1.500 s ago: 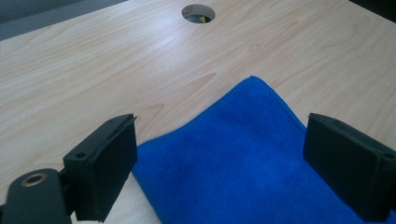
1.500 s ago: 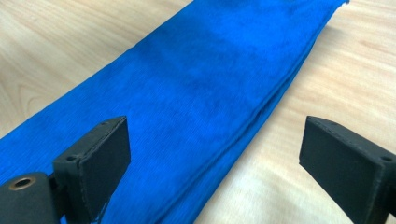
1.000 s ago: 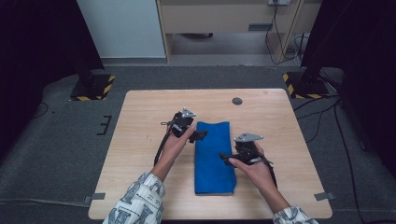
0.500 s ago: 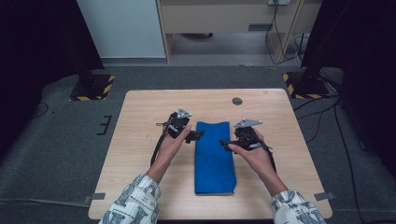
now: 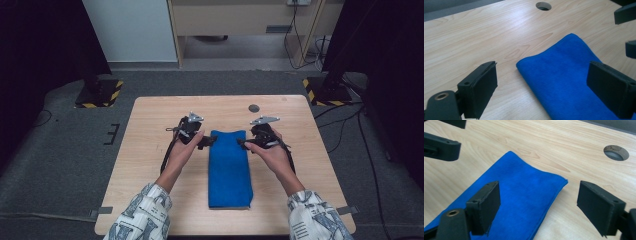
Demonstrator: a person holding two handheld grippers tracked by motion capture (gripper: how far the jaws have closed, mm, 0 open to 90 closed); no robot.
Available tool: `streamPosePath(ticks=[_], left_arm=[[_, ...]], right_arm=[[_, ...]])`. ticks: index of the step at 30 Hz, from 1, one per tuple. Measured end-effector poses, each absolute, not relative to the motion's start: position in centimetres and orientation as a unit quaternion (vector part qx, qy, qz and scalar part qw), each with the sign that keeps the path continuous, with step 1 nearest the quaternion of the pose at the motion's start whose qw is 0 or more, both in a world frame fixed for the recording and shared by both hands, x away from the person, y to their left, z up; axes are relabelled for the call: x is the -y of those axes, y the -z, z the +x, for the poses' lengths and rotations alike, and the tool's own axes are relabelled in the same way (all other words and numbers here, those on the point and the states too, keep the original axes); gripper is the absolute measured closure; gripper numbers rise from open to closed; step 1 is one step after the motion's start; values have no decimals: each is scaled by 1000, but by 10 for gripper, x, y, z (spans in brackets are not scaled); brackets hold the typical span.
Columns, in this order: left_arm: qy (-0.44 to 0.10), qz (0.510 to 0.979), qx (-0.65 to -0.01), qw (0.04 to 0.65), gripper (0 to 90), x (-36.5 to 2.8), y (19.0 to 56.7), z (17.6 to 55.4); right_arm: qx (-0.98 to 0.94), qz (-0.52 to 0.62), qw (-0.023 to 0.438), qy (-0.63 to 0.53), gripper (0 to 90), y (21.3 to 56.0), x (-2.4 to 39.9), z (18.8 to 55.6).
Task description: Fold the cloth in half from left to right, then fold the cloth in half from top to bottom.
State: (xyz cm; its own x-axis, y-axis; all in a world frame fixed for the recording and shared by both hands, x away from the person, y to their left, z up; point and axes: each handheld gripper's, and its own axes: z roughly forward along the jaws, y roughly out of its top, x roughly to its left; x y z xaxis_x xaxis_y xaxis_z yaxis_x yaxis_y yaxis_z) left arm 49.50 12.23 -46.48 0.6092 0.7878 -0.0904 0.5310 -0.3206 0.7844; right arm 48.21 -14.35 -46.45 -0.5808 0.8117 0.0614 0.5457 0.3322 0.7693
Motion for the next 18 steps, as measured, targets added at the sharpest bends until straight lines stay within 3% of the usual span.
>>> streamPosePath(ticks=[10, 18], left_arm=[[-159, 788, -443, 396, 105, -127, 475, 513], [-157, 796, -444, 380, 213, -124, 484, 518]], right_arm=[[-800, 438, 174, -371, 327, 472, 140, 510], [-799, 447, 176, -362, 416, 479, 143, 514]])
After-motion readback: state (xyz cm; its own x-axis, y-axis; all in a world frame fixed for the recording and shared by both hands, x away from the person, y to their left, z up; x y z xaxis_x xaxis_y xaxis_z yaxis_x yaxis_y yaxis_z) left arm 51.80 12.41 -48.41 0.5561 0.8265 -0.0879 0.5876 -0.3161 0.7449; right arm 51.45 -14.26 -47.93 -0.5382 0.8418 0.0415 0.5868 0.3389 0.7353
